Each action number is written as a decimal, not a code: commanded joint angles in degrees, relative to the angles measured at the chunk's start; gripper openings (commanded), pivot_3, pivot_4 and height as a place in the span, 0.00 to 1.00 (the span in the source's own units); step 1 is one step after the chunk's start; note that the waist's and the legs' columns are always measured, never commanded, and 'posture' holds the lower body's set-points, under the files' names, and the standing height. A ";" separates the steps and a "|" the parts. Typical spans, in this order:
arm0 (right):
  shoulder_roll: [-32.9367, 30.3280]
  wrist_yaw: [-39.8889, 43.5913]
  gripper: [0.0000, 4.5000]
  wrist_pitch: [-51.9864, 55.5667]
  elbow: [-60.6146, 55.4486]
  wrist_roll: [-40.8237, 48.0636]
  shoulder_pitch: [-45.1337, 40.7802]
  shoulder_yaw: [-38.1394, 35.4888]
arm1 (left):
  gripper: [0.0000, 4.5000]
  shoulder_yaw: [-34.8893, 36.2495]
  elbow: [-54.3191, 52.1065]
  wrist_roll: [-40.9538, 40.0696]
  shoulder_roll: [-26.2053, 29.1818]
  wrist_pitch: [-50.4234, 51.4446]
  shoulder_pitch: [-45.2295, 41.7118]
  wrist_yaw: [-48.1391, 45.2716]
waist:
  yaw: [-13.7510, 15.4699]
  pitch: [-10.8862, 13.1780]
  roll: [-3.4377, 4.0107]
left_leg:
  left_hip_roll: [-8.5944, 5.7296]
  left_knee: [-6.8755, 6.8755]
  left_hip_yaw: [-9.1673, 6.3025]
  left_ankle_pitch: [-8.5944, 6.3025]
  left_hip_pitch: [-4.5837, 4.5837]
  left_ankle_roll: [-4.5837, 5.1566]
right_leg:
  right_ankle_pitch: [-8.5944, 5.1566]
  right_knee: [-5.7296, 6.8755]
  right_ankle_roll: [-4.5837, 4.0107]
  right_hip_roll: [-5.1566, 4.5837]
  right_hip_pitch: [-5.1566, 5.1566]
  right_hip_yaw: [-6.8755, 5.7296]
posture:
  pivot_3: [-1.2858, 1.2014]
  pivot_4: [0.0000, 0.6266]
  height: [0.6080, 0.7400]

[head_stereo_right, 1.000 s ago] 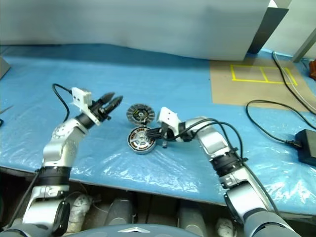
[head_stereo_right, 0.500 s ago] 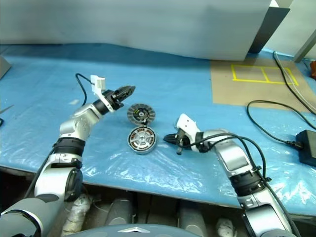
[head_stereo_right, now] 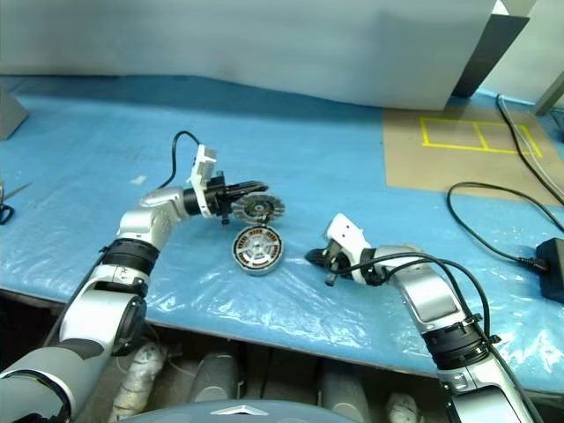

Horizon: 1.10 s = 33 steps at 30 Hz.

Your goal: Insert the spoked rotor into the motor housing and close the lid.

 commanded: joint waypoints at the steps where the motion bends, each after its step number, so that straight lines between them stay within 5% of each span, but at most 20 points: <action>1: -0.66 -0.17 0.02 -0.40 -2.62 0.71 0.32 -0.39 | 0.01 -2.22 -4.09 0.90 2.06 0.66 -0.48 -4.83 | -0.03 0.00 0.00 | 0.00 0.00 0.00 0.00 0.00 0.00 | 0.00 0.00 0.00 0.00 0.00 0.00 | 0.52 0.24 1.00; 8: -0.03 -1.50 0.02 -0.26 -2.86 1.00 1.01 -0.66 | 0.01 -7.99 -16.33 1.38 5.91 3.20 8.14 -11.63 | -0.16 0.01 0.03 | 0.01 -0.23 0.04 0.00 0.03 -0.01 | 0.00 -0.14 0.00 0.01 -0.02 0.00 | 0.52 0.24 1.00; 23: 0.36 -4.16 0.02 -2.17 -2.31 1.46 -0.55 -2.51 | 0.01 -11.83 -19.93 5.67 8.19 -4.33 19.10 -11.23 | -0.25 0.02 0.08 | 0.00 -0.26 0.09 -0.01 0.10 -0.02 | -0.01 -0.20 0.00 0.00 0.01 0.06 | 0.52 0.24 1.00; 33: -0.99 -2.27 0.06 -0.54 -6.88 6.41 -6.69 -6.25 | 0.00 0.73 -44.74 -11.59 10.94 14.91 25.18 1.14 | -0.33 0.07 0.16 | 0.03 -0.27 0.16 -0.01 0.10 -0.02 | -0.02 -0.09 -0.01 0.04 -0.10 0.10 | 0.52 0.24 1.00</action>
